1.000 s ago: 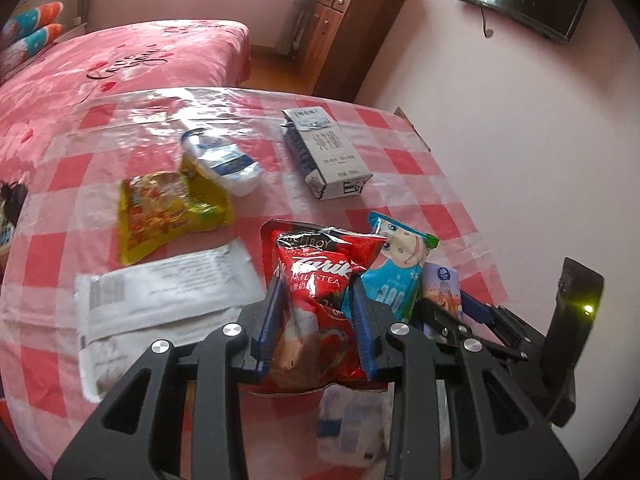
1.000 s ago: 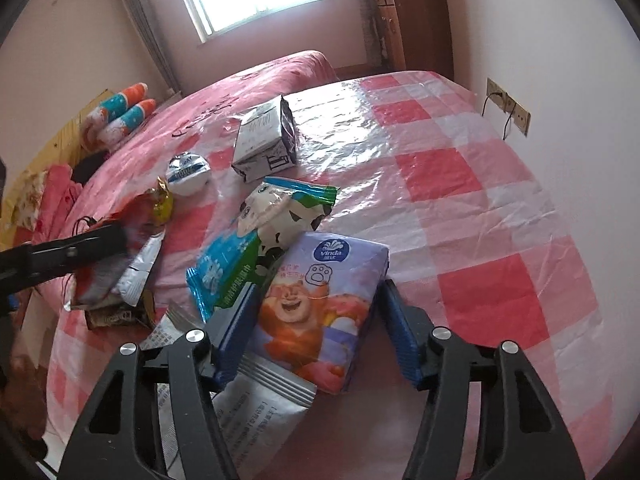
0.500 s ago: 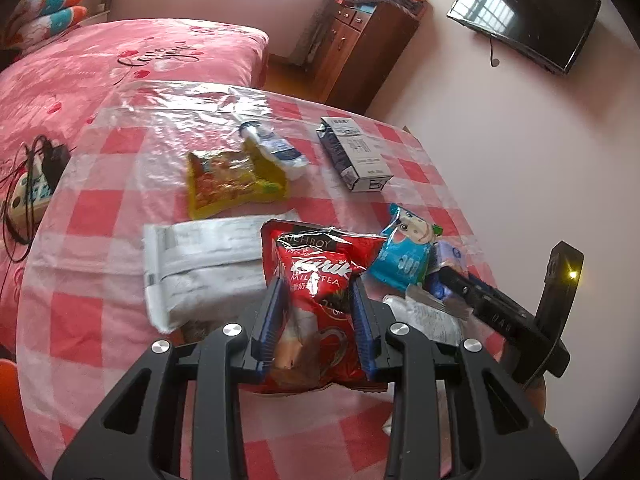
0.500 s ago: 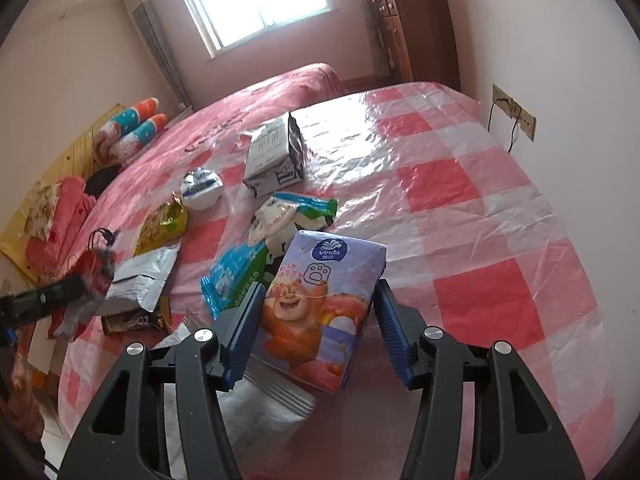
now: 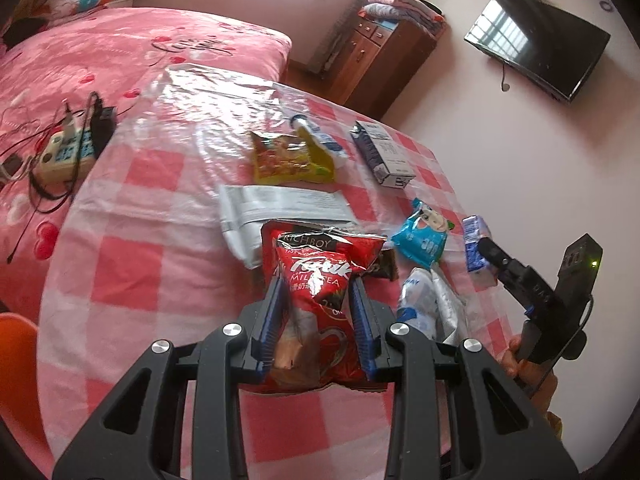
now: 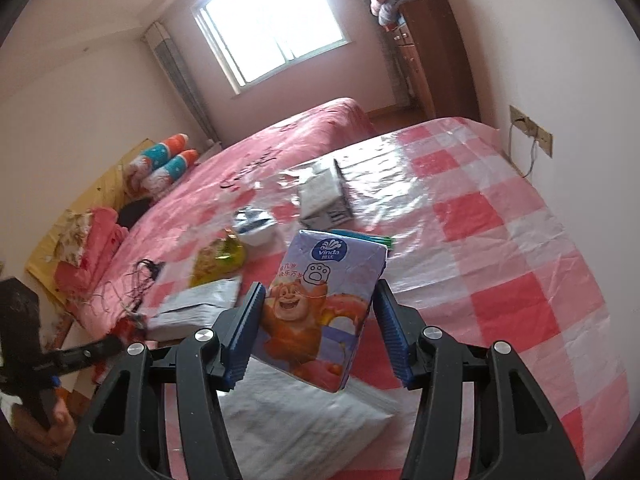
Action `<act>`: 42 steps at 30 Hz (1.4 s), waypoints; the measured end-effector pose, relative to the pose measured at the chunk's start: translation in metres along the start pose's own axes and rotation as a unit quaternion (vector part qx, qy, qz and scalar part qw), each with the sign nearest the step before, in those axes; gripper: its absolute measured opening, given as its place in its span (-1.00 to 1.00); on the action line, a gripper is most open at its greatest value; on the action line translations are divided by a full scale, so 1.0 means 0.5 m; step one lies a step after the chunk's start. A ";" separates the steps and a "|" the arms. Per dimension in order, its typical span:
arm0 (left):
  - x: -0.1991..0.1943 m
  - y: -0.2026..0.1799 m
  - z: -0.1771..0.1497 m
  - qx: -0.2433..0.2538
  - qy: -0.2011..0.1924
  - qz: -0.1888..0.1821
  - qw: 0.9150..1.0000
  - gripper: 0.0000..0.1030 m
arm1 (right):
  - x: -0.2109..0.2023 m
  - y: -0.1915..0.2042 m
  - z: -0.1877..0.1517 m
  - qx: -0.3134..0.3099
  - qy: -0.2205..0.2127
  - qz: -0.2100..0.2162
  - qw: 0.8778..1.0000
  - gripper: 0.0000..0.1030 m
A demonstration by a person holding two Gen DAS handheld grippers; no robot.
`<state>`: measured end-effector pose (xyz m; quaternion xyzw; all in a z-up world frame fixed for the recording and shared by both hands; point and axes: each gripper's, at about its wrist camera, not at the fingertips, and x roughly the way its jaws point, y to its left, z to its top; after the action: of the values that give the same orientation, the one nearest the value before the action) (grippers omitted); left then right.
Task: Collect trash
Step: 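Carry the sachet and tissue pack to the orange bucket and open both grippers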
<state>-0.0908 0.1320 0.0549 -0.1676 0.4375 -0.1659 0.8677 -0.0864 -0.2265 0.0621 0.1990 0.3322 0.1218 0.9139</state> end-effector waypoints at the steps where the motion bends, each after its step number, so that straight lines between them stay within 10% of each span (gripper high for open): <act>1: -0.006 0.009 -0.003 -0.003 -0.001 0.001 1.000 -0.32 | 0.000 0.007 0.001 0.000 0.002 0.005 1.000 0.09; 14: -0.048 0.068 -0.047 0.005 -0.007 -0.019 1.000 -0.45 | 0.003 0.126 -0.023 -0.039 0.028 0.042 0.998 0.09; 18: -0.028 0.040 -0.056 0.069 0.015 -0.030 0.997 0.25 | -0.005 0.139 -0.034 -0.046 0.035 0.042 0.997 0.09; 23: 0.021 0.011 -0.064 0.145 0.048 -0.006 0.988 0.35 | -0.013 0.159 -0.047 -0.058 0.040 0.047 0.996 0.09; 42: 0.061 0.016 -0.081 0.117 0.025 0.036 0.992 0.02 | 0.004 0.235 -0.088 -0.098 0.067 0.071 0.990 0.09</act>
<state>-0.1057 0.1202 0.0072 -0.0452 0.4422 -0.1888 0.8756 -0.1246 -0.1088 0.0824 0.1232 0.3643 0.2313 0.8936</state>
